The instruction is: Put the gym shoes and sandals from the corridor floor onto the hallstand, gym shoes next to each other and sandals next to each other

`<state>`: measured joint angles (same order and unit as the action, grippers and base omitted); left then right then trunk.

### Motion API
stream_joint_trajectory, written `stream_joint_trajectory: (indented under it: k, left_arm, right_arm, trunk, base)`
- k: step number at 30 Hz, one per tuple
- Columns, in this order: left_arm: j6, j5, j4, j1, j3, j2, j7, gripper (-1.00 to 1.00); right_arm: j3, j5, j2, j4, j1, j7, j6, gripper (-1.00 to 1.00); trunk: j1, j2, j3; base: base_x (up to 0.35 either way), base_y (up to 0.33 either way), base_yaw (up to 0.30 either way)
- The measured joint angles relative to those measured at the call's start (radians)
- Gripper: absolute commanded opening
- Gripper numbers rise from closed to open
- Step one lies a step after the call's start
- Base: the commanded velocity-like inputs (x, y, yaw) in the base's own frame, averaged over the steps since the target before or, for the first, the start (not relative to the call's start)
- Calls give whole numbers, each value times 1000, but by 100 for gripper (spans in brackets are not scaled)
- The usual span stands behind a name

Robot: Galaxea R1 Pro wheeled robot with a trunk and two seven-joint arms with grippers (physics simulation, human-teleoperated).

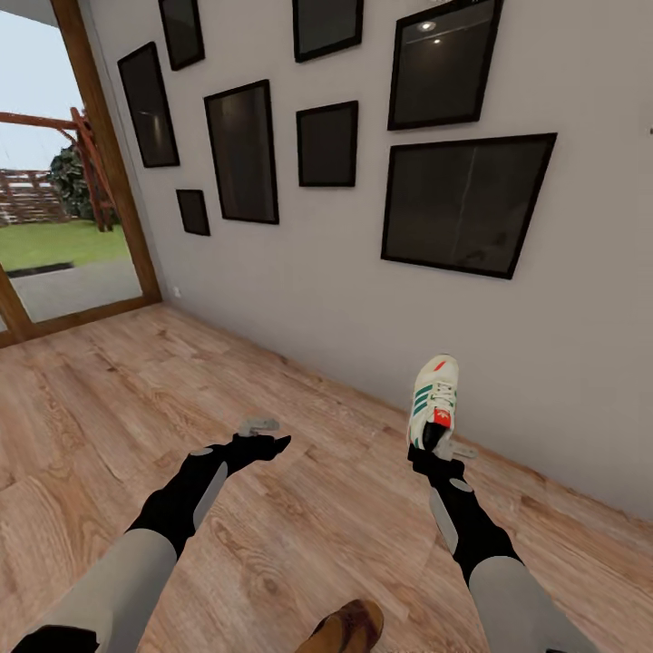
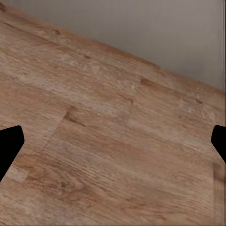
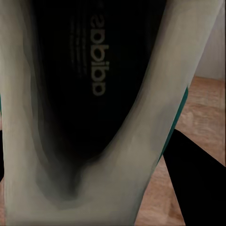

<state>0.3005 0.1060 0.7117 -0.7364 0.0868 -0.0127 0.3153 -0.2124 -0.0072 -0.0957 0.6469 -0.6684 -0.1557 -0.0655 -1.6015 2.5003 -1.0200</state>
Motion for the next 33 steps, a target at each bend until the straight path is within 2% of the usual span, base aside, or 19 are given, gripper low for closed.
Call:
stream_joint_trajectory:
  k: [8, 19, 33]
  left_arm:
    - [0, 0, 0, 0, 0, 0, 0, 100]
    - [0, 0, 0, 0, 0, 0, 0, 100]
    - [0, 0, 0, 0, 0, 0, 0, 100]
  right_arm:
    - [0, 0, 0, 0, 0, 0, 0, -100]
    - [0, 0, 0, 0, 0, 0, 0, -100]
    - [0, 0, 0, 0, 0, 0, 0, -100]
  trunk:
    - [0, 0, 3]
    - [0, 0, 7]
    - [0, 0, 12]
  base:
    - [0, 14, -272]
    - [0, 199, -272]
    - [0, 9, -272]
